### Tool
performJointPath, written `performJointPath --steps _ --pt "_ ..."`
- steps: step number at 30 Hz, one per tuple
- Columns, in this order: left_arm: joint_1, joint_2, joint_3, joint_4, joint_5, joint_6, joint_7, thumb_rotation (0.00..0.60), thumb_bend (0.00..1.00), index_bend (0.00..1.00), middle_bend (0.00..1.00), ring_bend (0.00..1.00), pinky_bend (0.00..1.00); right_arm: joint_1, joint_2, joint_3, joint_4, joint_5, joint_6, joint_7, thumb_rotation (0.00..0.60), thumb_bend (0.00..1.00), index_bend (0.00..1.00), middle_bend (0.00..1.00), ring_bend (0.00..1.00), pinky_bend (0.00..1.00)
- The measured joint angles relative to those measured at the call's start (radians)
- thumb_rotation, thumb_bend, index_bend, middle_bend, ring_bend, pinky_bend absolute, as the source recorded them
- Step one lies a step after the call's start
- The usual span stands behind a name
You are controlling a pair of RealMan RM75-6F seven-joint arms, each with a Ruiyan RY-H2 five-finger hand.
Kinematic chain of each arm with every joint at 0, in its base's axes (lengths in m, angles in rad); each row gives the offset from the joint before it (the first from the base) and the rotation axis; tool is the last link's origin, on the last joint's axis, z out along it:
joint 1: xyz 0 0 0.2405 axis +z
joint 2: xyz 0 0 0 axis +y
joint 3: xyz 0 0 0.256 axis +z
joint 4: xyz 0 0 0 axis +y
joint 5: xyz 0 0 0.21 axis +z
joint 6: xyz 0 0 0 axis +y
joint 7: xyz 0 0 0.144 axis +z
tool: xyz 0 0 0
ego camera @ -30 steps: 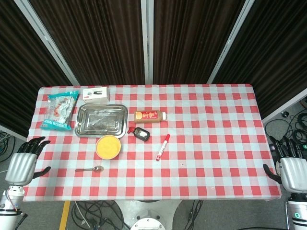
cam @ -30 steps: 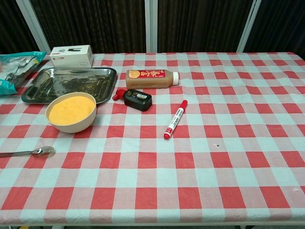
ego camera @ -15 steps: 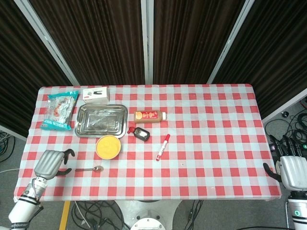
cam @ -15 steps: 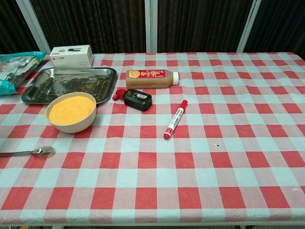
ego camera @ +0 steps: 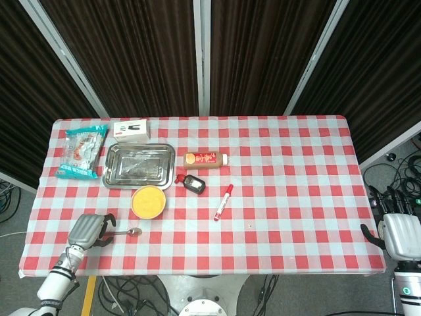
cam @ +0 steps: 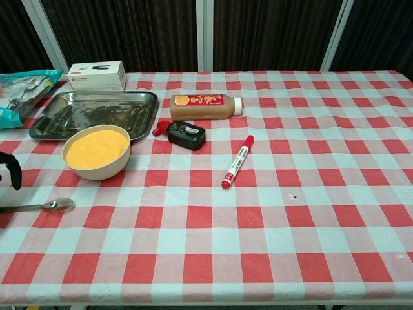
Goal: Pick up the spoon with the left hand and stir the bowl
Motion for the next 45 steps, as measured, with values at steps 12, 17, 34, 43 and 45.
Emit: performJointPath --steps 12,17,34,43,45 --pt "-0.018 -0.057 -0.011 0.012 -0.114 -0.048 0.068 0.6 0.34 0.55 0.89 0.93 1.0 0.003 -0.004 0.002 0.016 0.009 -0.01 0.018 0.6 0.2 0.06 0.21 0.02 0.05" --pt "-0.023 -0.067 -0.013 0.015 -0.13 -0.049 0.079 0.6 0.37 0.57 0.89 0.93 1.0 0.005 -0.006 0.003 0.023 0.013 -0.014 0.024 0.6 0.21 0.06 0.21 0.02 0.05" --pt "-0.031 -0.064 -0.005 0.016 -0.124 -0.032 0.083 0.6 0.4 0.61 0.89 0.93 1.0 0.003 -0.005 0.003 0.026 0.018 -0.014 0.033 0.6 0.2 0.06 0.21 0.02 0.05" --pt "-0.027 0.041 -0.02 -0.076 -0.075 0.045 0.102 0.6 0.41 0.62 0.9 0.93 1.0 0.0 0.002 0.005 0.018 0.008 0.002 0.035 0.6 0.21 0.06 0.21 0.02 0.05" --pt "-0.036 0.073 -0.038 -0.107 -0.068 0.055 0.106 0.6 0.41 0.62 0.9 0.93 1.0 -0.001 0.004 0.006 0.018 0.007 0.005 0.033 0.6 0.2 0.06 0.21 0.02 0.05"
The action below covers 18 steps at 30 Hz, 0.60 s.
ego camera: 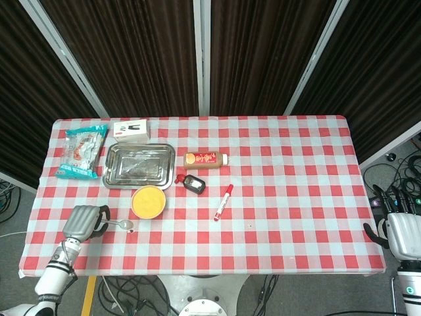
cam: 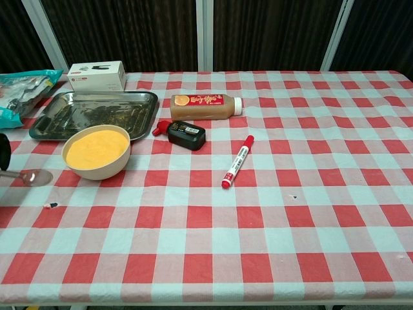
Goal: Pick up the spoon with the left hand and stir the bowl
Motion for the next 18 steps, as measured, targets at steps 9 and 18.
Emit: performJointPath --steps 9,18 --pt "-0.128 0.018 -0.104 -0.022 -0.065 -0.085 0.052 0.6 0.41 0.62 0.9 0.93 1.0 -0.001 0.018 0.005 -0.011 -0.014 0.019 -0.011 0.6 0.2 0.06 0.21 0.02 0.05" --pt "-0.243 -0.073 -0.134 0.06 -0.262 -0.186 0.174 0.6 0.4 0.61 0.9 0.93 1.0 -0.016 0.012 -0.008 -0.005 -0.003 0.016 0.001 0.6 0.2 0.06 0.21 0.02 0.05"
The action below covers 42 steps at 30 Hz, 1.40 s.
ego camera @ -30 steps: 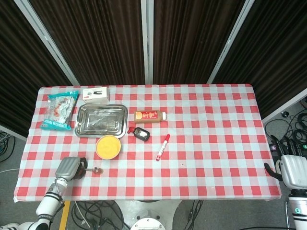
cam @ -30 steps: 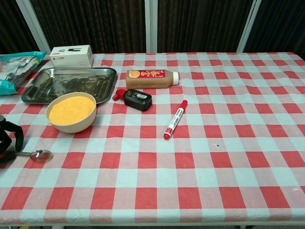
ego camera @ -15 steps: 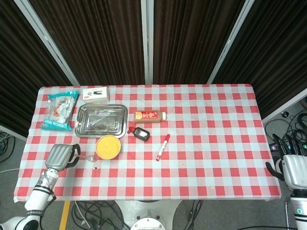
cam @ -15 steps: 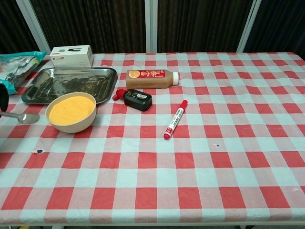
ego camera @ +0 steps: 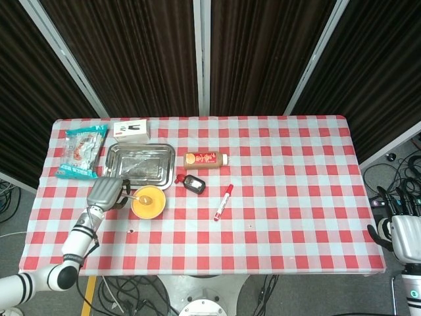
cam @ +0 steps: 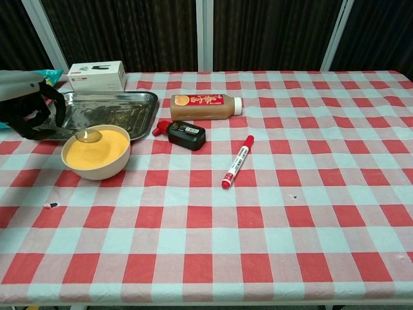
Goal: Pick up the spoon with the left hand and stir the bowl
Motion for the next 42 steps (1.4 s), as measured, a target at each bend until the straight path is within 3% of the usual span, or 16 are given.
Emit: performJointPath --steps 4,8,12,17,21,30,42 --pt "-0.027 -0.03 0.009 0.016 -0.053 -0.006 0.048 0.6 0.4 0.58 0.89 0.93 1.0 0.003 -0.004 0.0 0.001 0.005 -0.01 -0.001 0.6 0.2 0.06 0.21 0.02 0.05" --pt "-0.042 -0.032 0.024 0.004 -0.07 -0.002 0.076 0.6 0.4 0.45 0.89 0.93 1.0 0.006 -0.002 0.004 -0.001 0.006 -0.012 0.0 0.6 0.2 0.06 0.21 0.02 0.05" --pt "-0.054 -0.019 0.035 -0.02 -0.08 0.001 0.089 0.6 0.4 0.38 0.89 0.93 1.0 0.009 0.001 0.01 0.0 0.008 -0.011 0.003 0.6 0.21 0.06 0.21 0.02 0.06" --pt "-0.059 -0.012 0.041 -0.038 -0.073 0.025 0.089 0.6 0.38 0.39 0.89 0.93 1.0 0.013 0.017 0.027 -0.006 0.014 -0.001 0.001 0.6 0.2 0.06 0.21 0.02 0.06" --pt "-0.064 -0.026 0.045 -0.033 -0.068 0.038 0.083 0.6 0.33 0.47 0.89 0.93 1.0 0.017 0.03 0.036 -0.014 0.012 0.006 -0.001 0.6 0.2 0.06 0.21 0.02 0.06" --pt "-0.072 -0.056 0.059 -0.006 -0.084 0.055 0.086 0.6 0.33 0.54 0.9 0.94 1.0 0.016 0.037 0.037 -0.017 0.014 0.008 0.01 0.6 0.2 0.06 0.21 0.02 0.06" --pt "-0.079 -0.063 0.066 0.012 -0.094 0.055 0.075 0.6 0.33 0.57 0.9 0.94 1.0 0.005 0.03 0.027 -0.007 0.013 0.012 0.03 0.6 0.2 0.06 0.22 0.02 0.06"
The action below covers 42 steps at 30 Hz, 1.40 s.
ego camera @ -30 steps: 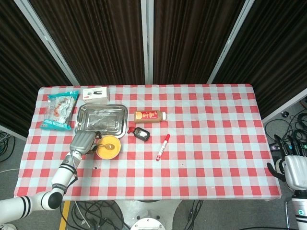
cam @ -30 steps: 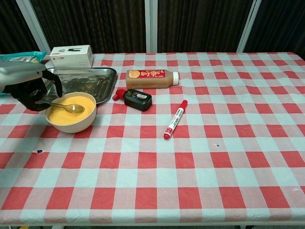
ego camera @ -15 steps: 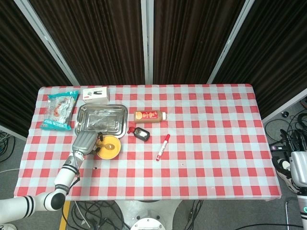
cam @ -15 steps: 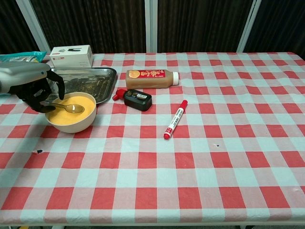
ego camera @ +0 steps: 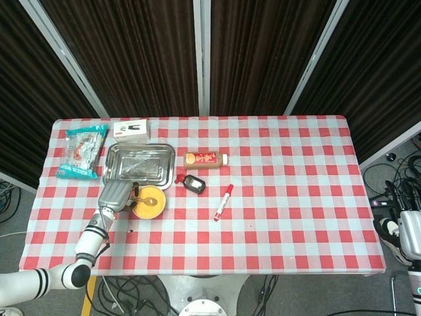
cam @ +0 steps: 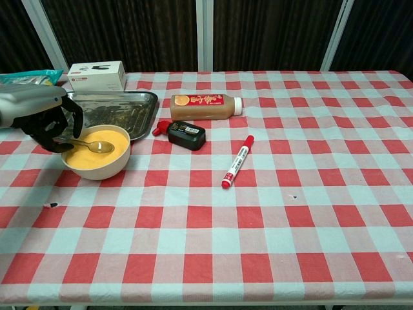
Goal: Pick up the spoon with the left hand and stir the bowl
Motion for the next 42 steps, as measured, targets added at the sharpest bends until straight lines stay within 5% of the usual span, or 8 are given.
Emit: performJointPath --steps 31,42 --pt "-0.024 -0.001 0.009 0.009 -0.01 0.0 0.007 0.6 0.42 0.63 0.91 0.94 1.0 -0.006 -0.005 -0.002 0.011 0.01 -0.008 0.018 0.6 0.2 0.06 0.22 0.02 0.06" --pt "-0.024 -0.002 0.064 0.015 0.179 0.155 0.184 0.6 0.42 0.65 0.92 0.95 1.0 -0.009 -0.005 -0.002 0.009 0.003 0.001 0.019 0.6 0.2 0.06 0.22 0.02 0.06"
